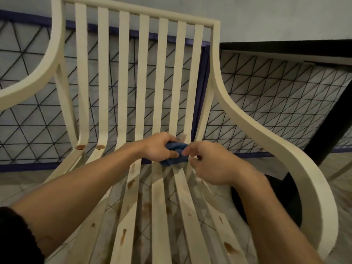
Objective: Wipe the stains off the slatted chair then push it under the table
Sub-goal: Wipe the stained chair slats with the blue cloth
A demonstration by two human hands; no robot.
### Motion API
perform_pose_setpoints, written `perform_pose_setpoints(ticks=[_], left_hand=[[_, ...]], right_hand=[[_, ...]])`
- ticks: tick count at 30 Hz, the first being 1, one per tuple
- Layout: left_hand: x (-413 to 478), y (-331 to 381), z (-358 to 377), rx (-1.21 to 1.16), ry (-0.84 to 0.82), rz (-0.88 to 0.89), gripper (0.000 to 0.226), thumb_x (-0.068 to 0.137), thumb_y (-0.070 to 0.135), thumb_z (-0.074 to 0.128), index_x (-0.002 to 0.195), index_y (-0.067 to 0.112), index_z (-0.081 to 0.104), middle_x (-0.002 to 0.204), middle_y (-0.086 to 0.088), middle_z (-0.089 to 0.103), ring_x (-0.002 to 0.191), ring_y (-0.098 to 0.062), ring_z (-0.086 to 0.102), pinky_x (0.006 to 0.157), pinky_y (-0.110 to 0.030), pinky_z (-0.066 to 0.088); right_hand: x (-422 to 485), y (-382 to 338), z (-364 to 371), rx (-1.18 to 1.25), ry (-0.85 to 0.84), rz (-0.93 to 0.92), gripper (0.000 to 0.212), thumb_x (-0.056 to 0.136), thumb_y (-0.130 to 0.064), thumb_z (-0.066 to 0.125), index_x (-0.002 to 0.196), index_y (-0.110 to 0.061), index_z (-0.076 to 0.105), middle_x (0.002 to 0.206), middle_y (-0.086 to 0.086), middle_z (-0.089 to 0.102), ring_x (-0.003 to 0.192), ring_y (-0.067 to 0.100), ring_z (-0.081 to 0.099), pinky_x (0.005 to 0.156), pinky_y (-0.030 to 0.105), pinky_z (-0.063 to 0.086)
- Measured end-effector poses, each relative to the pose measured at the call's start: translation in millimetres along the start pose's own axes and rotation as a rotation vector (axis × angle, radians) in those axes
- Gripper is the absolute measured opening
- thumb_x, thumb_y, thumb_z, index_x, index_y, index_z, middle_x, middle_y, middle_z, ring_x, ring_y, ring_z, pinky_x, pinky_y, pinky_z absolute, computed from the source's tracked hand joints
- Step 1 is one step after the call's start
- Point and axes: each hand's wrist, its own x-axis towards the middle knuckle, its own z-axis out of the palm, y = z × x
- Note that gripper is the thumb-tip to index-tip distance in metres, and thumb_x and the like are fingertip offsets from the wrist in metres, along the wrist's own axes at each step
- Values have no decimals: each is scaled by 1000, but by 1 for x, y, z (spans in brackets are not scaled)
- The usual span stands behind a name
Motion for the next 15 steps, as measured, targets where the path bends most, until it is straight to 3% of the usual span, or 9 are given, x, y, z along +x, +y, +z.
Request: perform_pose_setpoints(ticks=[2,5,8,10,12,15], left_hand=[[0,0,6,-12,-34,44,6,90,28,68,86,31,64,77,11,65,68,-2,60,62,-21,46],[5,0,15,-26,-13,74,4,90,29,67,91,26,65,83,6,66,74,-8,61,65,-25,47],[11,12,24,-30,-45,104,18,90,29,66,107,24,66,96,7,66,85,-8,62,75,-27,51],[15,24,30,-5,-88,130,27,91,29,65,117,24,65,103,9,66,92,-7,62,82,-28,53],[19,31,37,29,-101,136,25,91,32,65,115,26,65,104,7,67,93,-10,62,84,-37,54],[23,32,41,55,-96,114,14,92,36,62,105,32,63,98,6,67,90,-12,62,84,-39,54]], right_hand=[[-20,-20,-35,-102,14,-107,26,99,-27,51,124,-34,58,119,-10,60,102,8,60,84,24,52],[-34,-27,-86,-233,142,-168,25,99,-33,51,123,-40,56,118,-21,55,106,0,54,85,18,41],[-24,-3,-115,-332,119,-77,30,100,-33,48,130,-37,52,128,-15,49,109,1,46,92,25,35],[-16,15,-116,-355,49,12,33,100,-30,50,132,-35,51,139,-7,45,111,6,47,98,31,38],[-12,25,-110,-327,57,29,37,99,-23,50,135,-32,50,146,-6,38,122,12,45,107,34,35],[-12,28,-101,-287,138,30,47,97,-8,45,141,-24,46,146,0,39,125,19,47,97,25,35]])
